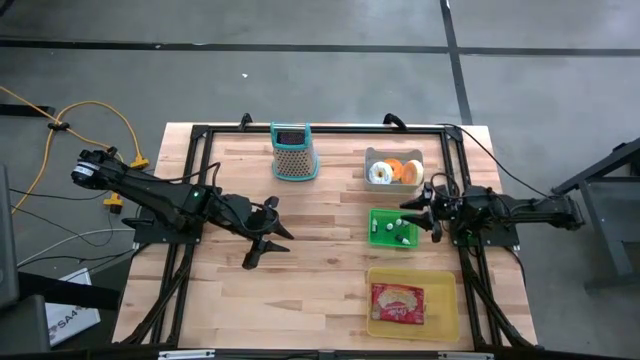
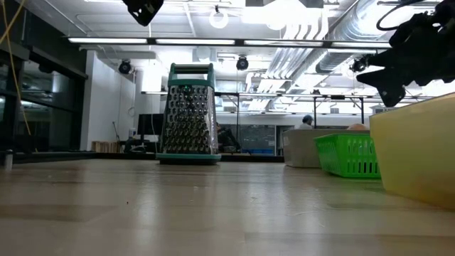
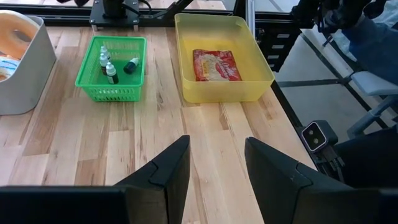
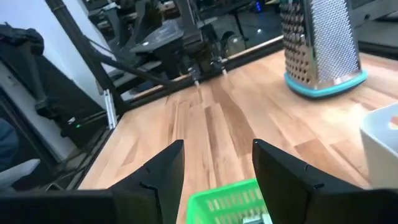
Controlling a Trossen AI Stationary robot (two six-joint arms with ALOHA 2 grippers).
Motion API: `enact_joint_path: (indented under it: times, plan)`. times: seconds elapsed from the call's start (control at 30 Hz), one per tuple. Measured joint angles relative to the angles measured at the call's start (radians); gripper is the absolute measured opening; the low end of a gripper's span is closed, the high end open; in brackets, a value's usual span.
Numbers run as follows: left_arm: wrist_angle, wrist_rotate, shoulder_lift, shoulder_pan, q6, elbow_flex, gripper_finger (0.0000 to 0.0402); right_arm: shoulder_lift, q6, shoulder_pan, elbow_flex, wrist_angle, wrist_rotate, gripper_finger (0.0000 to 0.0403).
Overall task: Pick & Place Food Item
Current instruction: Return to Home Position
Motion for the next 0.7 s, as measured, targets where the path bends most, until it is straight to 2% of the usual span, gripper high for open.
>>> enact_joint_path:
  times: [0.2, 0.3, 0.53, 0.7]
  plan:
    - [0.0, 0.0, 0.0, 0.0, 0.0, 0.0, 0.0149, 0.005, 0.017, 0.0, 0.002, -0.006, -0.006, 0.0175]
    - [0.0, 0.0, 0.0, 0.0, 0.0, 0.0, 0.0149, 0.0, 0.017, 0.0, 0.002, 0.002, 0.024, 0.0175]
    - [0.0, 0.0, 0.0, 0.0, 0.0, 0.0, 0.0149, 0.0, 0.036, 0.0, -0.039, 0.126, 0.045, 0.0175]
    - [0.0, 0.0, 0.0, 0.0, 0.0, 0.0, 0.0149, 0.001, 0.041, 0.0, -0.042, 0.134, 0.046, 0.0175]
